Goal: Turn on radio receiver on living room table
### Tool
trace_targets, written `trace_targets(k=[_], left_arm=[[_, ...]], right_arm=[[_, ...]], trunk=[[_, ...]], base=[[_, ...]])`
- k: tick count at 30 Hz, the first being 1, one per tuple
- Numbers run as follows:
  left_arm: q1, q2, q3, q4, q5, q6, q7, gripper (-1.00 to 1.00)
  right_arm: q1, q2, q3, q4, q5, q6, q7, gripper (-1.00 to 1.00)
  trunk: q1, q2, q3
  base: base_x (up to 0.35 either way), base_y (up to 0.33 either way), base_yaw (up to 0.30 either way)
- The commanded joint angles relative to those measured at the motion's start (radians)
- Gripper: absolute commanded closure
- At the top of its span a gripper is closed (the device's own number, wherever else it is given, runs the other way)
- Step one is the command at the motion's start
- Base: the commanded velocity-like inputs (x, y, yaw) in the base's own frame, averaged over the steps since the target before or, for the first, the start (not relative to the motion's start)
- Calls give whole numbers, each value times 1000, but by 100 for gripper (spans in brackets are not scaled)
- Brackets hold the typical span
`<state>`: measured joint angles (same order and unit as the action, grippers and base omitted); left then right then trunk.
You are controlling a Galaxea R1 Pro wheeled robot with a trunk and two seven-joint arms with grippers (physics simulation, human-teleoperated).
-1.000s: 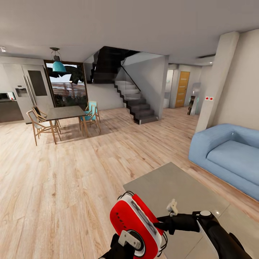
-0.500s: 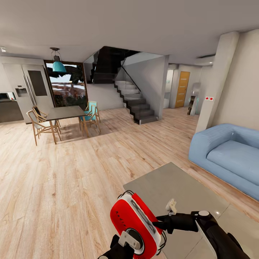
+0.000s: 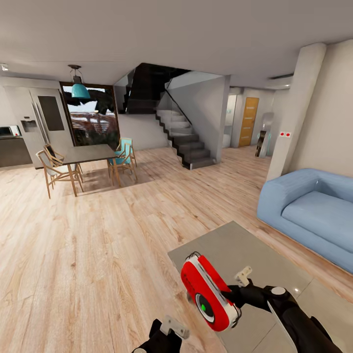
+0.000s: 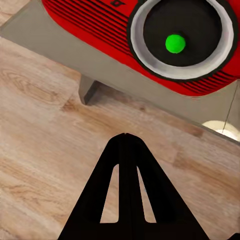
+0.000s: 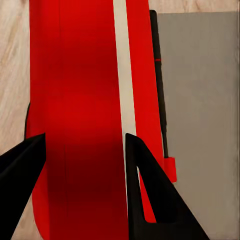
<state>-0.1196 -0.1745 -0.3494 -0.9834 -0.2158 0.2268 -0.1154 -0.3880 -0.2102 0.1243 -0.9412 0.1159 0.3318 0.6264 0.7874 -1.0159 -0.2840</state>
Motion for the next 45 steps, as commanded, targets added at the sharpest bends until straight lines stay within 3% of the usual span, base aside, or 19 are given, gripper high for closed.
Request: trace_targets(k=[1, 4, 6, 7, 8, 14, 16, 18, 22, 26, 29, 33, 39, 45], left_arm=[[0, 0, 4, 2, 1, 0, 0, 100], [0, 0, 48, 23, 6, -3, 0, 100], [0, 7, 117, 56, 7, -4, 0, 100], [0, 10, 166, 80, 8, -5, 0, 100], [0, 14, 254, 117, 9, -6, -1, 100], [0, 41, 635, 240, 12, -40, -8, 100], [0, 44, 729, 282, 13, -44, -8, 100], [0, 46, 788, 306, 13, -47, -8, 100], [0, 48, 828, 320, 13, -49, -8, 100], [0, 48, 835, 323, 8, -73, -7, 100], [0, 48, 839, 331, 5, -130, -3, 100], [1, 49, 840, 347, 4, -160, -1, 100], [1, 67, 840, 350, 5, -165, -2, 100], [1, 75, 838, 349, 3, -165, 0, 100]], right_arm=[[0, 0, 0, -1, -7, 2, -5, 100], [0, 0, -1, -2, -6, 3, -12, 100], [0, 0, -2, -2, -6, 4, -14, 100], [0, 0, -4, -2, -6, 4, -15, 100], [0, 0, -5, -2, -5, 4, -15, 100], [0, 0, -6, -2, -5, 7, -19, 100], [0, 0, -5, -1, -4, 10, -32, 100], [0, 0, -5, -1, 0, 12, -65, 100], [0, -5, -16, 1, 4, 15, -174, 100], [0, -6, -37, 0, 20, 77, -223, 100], [0, -6, -41, -3, 63, 159, -230, 100], [0, -7, -46, -6, 84, 201, -233, 100], [0, -12, -56, 1, 87, 203, -233, 100], [0, -37, -58, 21, 88, 194, -220, 100]], trunk=[[0, 0, 0], [0, 0, 0], [0, 0, 0], [0, 0, 0], [0, 0, 0], [0, 0, 0], [0, 0, 0], [0, 0, 0], [0, 0, 0], [0, 0, 0], [0, 0, 0], [0, 0, 0], [0, 0, 0], [0, 0, 0]], base=[[0, 0, 0], [0, 0, 0], [0, 0, 0], [0, 0, 0], [0, 0, 0], [0, 0, 0], [0, 0, 0], [0, 0, 0], [0, 0, 0], [0, 0, 0], [0, 0, 0], [0, 0, 0], [0, 0, 0], [4, -3, 0]])
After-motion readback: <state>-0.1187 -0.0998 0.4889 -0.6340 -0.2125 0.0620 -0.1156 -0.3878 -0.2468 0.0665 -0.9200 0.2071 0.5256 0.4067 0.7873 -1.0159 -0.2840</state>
